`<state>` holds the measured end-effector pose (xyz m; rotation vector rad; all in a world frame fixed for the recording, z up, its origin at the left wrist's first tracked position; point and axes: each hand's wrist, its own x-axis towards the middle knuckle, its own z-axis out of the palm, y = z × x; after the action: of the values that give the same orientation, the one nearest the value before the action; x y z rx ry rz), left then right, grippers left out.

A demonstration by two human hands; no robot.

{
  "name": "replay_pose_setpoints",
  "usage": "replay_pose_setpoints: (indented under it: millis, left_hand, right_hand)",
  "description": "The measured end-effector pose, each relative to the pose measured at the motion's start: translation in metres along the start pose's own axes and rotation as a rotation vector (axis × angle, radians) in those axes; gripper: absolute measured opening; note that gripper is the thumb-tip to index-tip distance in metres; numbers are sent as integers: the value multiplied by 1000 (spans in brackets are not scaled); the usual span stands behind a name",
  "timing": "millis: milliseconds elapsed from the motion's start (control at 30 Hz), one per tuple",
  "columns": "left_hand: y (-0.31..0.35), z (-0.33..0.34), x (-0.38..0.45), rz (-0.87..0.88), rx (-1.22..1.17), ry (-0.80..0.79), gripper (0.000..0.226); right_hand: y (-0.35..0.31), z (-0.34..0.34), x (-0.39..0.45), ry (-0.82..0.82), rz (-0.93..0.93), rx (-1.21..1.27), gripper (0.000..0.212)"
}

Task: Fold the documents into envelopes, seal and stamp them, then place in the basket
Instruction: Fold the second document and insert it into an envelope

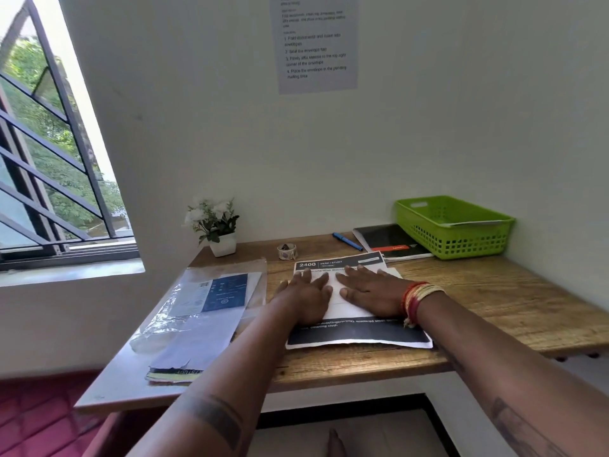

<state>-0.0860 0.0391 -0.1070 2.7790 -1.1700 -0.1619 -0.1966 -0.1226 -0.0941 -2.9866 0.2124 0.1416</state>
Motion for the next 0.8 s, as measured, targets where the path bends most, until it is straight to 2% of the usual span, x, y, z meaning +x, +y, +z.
replay_pose_setpoints:
  millis: [267,433,600,800]
  left_hand:
    - [2,-3,-4,-64,1,-73,60]
    - [4,-4,-5,-67,14,-80,60]
    - [1,-3,-4,-77,32,-81,59]
    - [0,-4,-7,-86,18,-89,59]
  right_hand:
    - [15,2,2,-2,201,-33,69]
    - [1,-3,10,18,413,-111,80]
    - [-43,6,15,9,51,6,62]
    - [-11,4,5,-18,163,-32,66]
